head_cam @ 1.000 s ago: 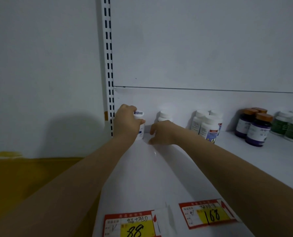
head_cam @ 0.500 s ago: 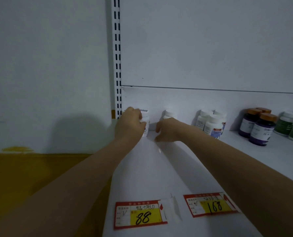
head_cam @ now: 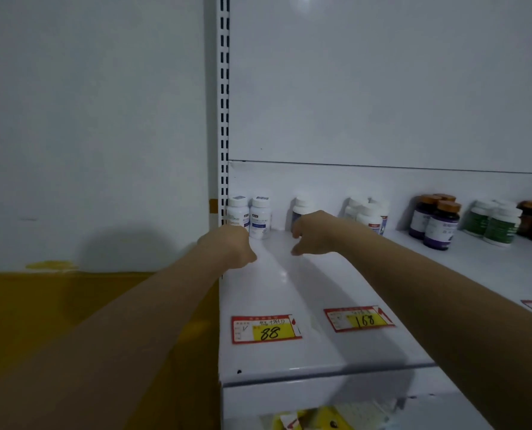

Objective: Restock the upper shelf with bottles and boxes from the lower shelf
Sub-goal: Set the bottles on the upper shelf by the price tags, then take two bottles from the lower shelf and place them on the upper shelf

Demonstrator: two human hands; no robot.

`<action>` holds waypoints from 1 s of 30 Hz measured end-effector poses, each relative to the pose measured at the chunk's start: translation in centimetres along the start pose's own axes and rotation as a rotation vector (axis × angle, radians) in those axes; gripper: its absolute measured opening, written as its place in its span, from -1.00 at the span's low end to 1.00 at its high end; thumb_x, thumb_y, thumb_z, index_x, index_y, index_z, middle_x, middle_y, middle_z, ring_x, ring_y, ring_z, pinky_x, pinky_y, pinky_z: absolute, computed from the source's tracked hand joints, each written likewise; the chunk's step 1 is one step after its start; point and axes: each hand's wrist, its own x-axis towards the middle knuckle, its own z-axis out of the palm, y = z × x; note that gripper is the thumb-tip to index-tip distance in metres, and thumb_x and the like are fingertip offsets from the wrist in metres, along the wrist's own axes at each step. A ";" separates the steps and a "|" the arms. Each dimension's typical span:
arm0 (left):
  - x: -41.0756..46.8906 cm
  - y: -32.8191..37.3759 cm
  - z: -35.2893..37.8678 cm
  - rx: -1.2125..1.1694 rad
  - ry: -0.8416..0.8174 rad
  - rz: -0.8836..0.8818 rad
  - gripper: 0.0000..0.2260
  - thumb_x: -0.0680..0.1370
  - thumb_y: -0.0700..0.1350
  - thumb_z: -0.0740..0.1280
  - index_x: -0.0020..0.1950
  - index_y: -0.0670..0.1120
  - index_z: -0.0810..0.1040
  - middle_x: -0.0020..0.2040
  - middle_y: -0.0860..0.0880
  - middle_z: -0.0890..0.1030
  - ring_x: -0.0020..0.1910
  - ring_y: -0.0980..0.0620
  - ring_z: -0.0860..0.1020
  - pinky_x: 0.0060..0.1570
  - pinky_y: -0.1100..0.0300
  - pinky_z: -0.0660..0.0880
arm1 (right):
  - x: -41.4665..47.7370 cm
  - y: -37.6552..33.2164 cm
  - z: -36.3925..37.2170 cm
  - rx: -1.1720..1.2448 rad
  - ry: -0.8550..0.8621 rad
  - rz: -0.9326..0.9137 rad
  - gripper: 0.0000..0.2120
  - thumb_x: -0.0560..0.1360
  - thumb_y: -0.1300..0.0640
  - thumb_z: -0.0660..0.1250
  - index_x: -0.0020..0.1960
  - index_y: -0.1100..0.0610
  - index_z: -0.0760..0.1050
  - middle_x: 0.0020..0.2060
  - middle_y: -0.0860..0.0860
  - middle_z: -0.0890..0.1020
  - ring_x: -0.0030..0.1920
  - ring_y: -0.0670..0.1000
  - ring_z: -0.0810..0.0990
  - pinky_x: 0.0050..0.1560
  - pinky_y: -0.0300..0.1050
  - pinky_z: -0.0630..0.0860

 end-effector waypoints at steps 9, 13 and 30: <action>-6.3 4.4 -1.2 -0.011 0.015 0.029 -0.68 0.56 0.07 0.26 0.09 -0.17 0.49 -0.06 -0.07 0.48 -0.09 -0.01 0.45 -0.09 0.18 0.40 | -7.9 2.1 -1.1 -0.031 0.015 0.025 -0.56 0.53 -0.03 0.30 0.30 0.22 0.46 0.23 0.13 0.54 0.23 0.11 0.49 0.22 -0.11 0.42; -10.0 9.5 -1.5 0.025 0.026 0.060 -0.76 0.55 0.08 0.27 -0.07 -0.10 0.40 -0.11 -0.06 0.45 -0.12 -0.03 0.43 -0.11 0.16 0.39 | -13.3 5.0 -1.6 -0.023 0.037 0.024 -0.56 0.54 -0.03 0.29 0.30 0.22 0.45 0.23 0.13 0.54 0.24 0.12 0.48 0.17 -0.11 0.41; -24.0 47.1 8.7 -0.167 -0.137 0.364 -0.63 0.52 0.04 0.33 0.21 -0.17 0.47 0.18 -0.14 0.53 0.08 -0.10 0.49 -0.08 0.15 0.38 | -42.1 35.5 4.7 0.033 -0.098 0.366 -0.59 0.52 -0.03 0.31 0.27 0.20 0.49 0.22 0.13 0.54 0.22 0.12 0.49 0.13 -0.11 0.43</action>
